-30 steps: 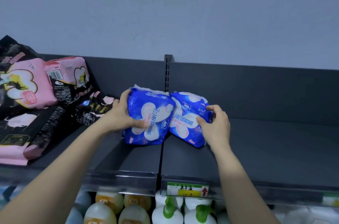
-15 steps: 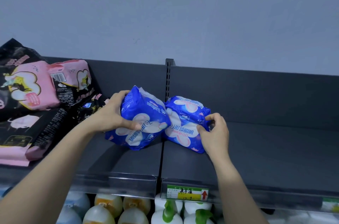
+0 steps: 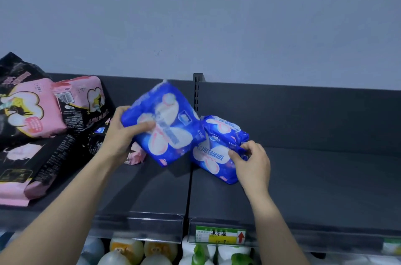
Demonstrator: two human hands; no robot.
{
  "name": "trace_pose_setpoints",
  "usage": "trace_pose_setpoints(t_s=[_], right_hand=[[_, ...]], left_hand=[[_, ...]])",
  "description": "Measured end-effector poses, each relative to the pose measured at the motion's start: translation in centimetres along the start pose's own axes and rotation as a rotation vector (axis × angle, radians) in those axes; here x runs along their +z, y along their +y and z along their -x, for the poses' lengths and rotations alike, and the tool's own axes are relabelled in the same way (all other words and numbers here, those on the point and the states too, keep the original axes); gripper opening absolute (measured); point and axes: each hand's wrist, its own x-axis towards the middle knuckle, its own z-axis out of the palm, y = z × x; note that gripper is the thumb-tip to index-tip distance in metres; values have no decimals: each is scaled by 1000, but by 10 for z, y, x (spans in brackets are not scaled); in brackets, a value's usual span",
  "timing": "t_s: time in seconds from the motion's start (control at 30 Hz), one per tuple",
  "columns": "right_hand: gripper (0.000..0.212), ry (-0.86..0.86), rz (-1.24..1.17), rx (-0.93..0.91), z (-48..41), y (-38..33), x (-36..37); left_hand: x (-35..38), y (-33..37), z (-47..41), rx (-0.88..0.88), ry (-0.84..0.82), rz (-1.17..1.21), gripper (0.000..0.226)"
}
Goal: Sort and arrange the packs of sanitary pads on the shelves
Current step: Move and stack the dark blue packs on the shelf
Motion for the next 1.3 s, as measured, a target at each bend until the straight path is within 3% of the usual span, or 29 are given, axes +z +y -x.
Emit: trace_pose_setpoints(t_s=[0.1, 0.17, 0.27, 0.37, 0.47, 0.53, 0.63, 0.73, 0.83, 1.0, 1.3], right_hand=[[20, -26, 33, -1, -3, -2, 0], [21, -35, 45, -7, -5, -1, -1], [21, -44, 59, -17, -6, 1, -2], [25, -65, 99, -3, -6, 0, -4], [26, -81, 119, 25, -7, 1, -8], [26, -72, 112, 40, -9, 0, -13], [36, -26, 101, 53, -11, -1, -25], [40, 29, 87, 69, -10, -2, -40], [39, 76, 89, 86, -6, -2, -54], [39, 184, 77, 118, -1, 3, -90], [40, 406, 48, 149, 9, 27, -187]], left_hand=[[-18, -13, 0, -82, -10, -351, 82], [-26, -16, 0, -61, -108, -558, 103], [-25, -14, -2, -109, -304, -616, 112], [-14, -16, -7, -43, -180, -824, 90], [0, -8, -7, -3, -18, -962, 45], [4, 1, -5, -11, -27, -1015, 22], [3, 16, -11, -20, -56, -1210, 29], [11, 24, -14, 78, -5, -1356, 30], [24, 21, -14, 208, 67, -1282, 37], [43, 9, -14, 229, 104, -1030, 41], [133, -23, -5, -24, -69, -453, 34]])
